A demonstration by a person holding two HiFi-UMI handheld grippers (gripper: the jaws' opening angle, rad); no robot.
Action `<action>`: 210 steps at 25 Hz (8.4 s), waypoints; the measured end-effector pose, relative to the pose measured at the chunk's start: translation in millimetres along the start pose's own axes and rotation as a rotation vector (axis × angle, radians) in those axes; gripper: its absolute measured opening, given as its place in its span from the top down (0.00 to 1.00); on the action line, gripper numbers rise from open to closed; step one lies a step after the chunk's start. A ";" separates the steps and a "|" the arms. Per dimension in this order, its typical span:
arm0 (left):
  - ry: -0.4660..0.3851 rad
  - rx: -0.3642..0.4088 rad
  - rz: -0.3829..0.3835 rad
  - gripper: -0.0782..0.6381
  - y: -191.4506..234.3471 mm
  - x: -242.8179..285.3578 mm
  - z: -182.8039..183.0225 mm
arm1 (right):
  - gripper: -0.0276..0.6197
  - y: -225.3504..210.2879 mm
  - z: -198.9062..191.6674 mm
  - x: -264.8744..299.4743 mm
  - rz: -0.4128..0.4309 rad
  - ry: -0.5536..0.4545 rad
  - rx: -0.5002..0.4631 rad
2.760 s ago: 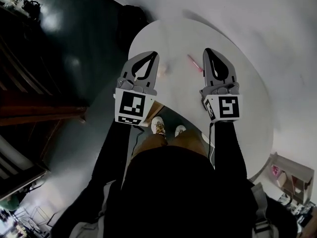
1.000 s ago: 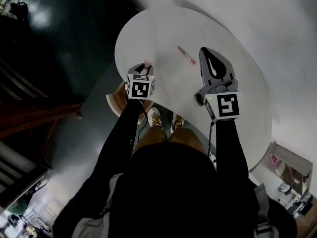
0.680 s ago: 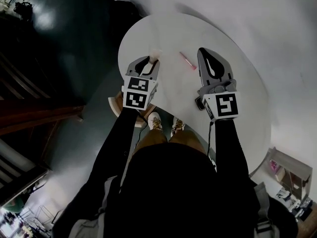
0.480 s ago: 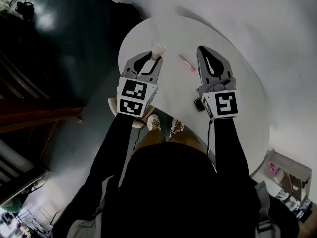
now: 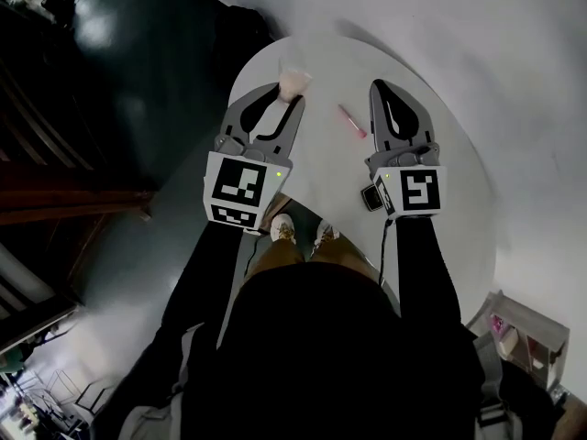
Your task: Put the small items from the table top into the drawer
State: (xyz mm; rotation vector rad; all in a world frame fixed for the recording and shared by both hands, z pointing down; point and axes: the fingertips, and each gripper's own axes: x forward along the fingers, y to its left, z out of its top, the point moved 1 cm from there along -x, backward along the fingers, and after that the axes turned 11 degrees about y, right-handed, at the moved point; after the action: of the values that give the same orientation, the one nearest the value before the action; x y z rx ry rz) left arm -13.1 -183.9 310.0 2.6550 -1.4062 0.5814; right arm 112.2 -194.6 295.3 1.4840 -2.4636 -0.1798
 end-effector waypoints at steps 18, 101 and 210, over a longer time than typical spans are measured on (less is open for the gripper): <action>0.107 -0.076 0.303 0.72 80.7 -105.9 -78.1 | 0.92 142.8 30.1 59.7 0.329 -0.102 -0.028; -0.068 0.005 0.097 0.55 71.6 -87.4 -54.2 | 0.92 99.5 40.8 14.9 0.032 -0.089 0.018; 0.074 -0.013 -0.371 0.82 -115.6 81.5 -40.9 | 0.92 -65.5 -45.8 -72.7 -0.202 0.071 0.152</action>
State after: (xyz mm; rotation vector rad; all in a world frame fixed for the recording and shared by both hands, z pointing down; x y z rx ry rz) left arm 110.0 -171.0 389.7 2.7500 -0.8614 0.6157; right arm 213.1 -160.1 312.3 1.7706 -2.3139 0.0236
